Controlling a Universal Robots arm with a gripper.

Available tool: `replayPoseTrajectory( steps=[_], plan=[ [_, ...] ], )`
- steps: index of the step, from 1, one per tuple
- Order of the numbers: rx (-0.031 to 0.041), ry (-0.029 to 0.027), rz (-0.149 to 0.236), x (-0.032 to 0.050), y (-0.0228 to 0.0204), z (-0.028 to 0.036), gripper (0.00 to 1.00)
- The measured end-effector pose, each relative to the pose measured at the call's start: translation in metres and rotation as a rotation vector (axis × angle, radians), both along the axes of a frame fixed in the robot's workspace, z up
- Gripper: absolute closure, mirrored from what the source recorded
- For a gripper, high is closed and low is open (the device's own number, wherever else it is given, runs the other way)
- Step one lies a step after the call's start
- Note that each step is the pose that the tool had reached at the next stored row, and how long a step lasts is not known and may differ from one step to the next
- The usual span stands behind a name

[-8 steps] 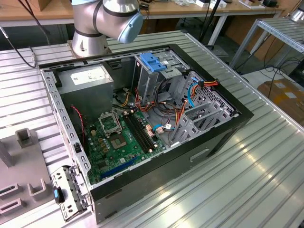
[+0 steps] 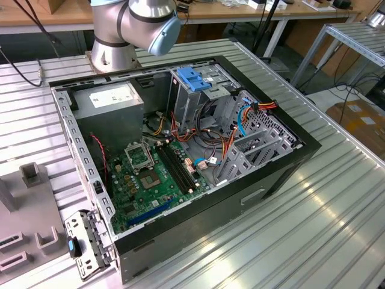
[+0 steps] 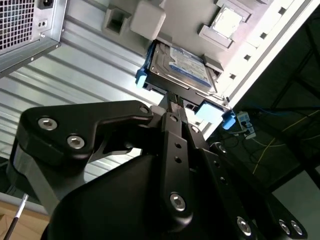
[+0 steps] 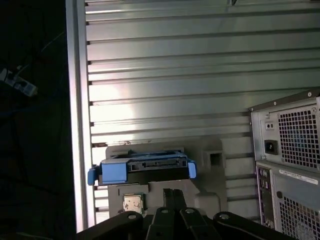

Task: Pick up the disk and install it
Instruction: 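Reach for the disk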

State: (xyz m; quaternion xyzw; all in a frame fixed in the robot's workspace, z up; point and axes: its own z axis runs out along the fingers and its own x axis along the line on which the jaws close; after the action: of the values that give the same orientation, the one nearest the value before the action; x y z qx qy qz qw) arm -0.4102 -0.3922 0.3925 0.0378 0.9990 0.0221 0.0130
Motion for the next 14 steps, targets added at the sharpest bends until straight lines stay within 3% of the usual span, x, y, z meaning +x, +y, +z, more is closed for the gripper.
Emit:
replayPoseTrajectory(
  steps=[3,6,9,14],
  plan=[
    [0.0,-0.0001,0.0,-0.0142,0.0019,-0.0006,0.89],
    [-0.0002,-0.0001,0.0,-0.021,0.0025,-0.0013,0.89],
    [-0.0058,-0.0001,0.0,-0.0258,0.0053,-0.0016,0.89],
    [-0.0061,0.0,0.0,-0.0333,0.0085,-0.0016,0.89]
  ],
)
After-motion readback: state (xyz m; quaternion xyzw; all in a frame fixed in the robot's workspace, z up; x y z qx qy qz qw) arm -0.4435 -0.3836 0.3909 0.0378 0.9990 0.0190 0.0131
